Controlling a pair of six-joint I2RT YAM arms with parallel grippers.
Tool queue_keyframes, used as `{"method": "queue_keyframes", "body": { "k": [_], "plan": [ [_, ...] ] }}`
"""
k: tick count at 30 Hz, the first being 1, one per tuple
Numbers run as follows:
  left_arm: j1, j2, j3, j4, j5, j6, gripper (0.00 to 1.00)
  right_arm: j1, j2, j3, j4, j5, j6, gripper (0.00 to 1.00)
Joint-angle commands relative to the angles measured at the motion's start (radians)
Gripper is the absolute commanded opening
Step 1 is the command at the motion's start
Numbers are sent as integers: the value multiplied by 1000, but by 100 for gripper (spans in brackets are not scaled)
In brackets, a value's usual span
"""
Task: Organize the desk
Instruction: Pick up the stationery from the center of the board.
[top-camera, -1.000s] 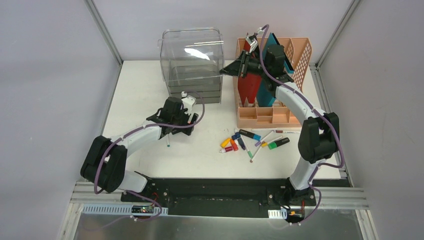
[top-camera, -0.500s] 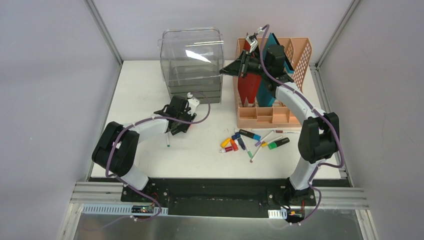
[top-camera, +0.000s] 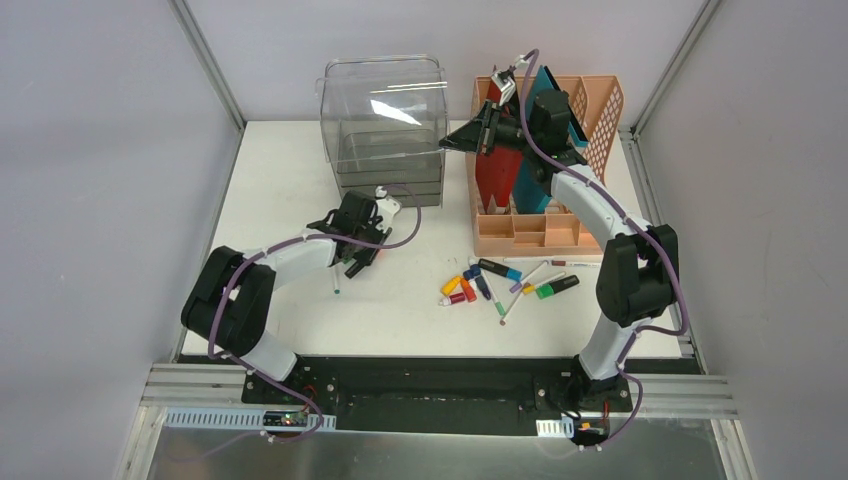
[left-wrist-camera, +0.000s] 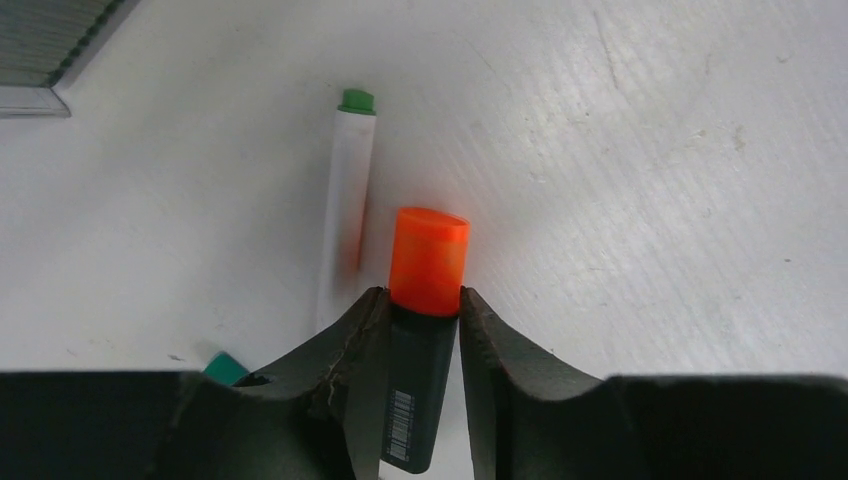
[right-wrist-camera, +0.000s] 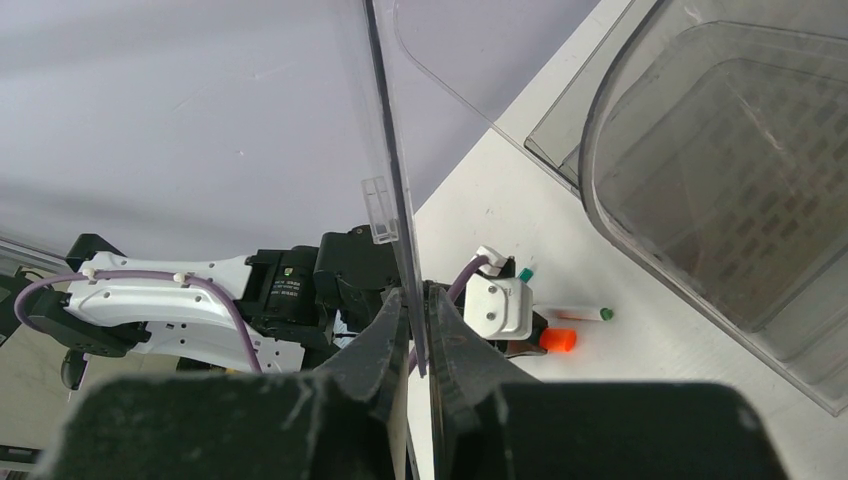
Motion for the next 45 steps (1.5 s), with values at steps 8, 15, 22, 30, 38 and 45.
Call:
{"method": "queue_keyframes", "body": {
  "k": [8,15,22,30,38,45],
  "plan": [
    [-38,26,24,-80,21,-4,37,-20,-56,-5,59,2,27,2],
    [-66,75,49,-119,-59,-3,36,-20,-54,-4,61,2,28,2],
    [-87,-8,33,-115,-50,-51,0,-21,-55,-5,62,-1,29,2],
    [-92,-365,-119,37,15,-185,0,-22,-56,-11,68,-2,31,2],
    [-80,-768,-391,350,-93,-553,0,-21,-59,-21,86,-1,43,2],
    [-75,-893,-514,680,-76,-757,0,-21,-60,-29,94,2,49,2]
  ]
}}
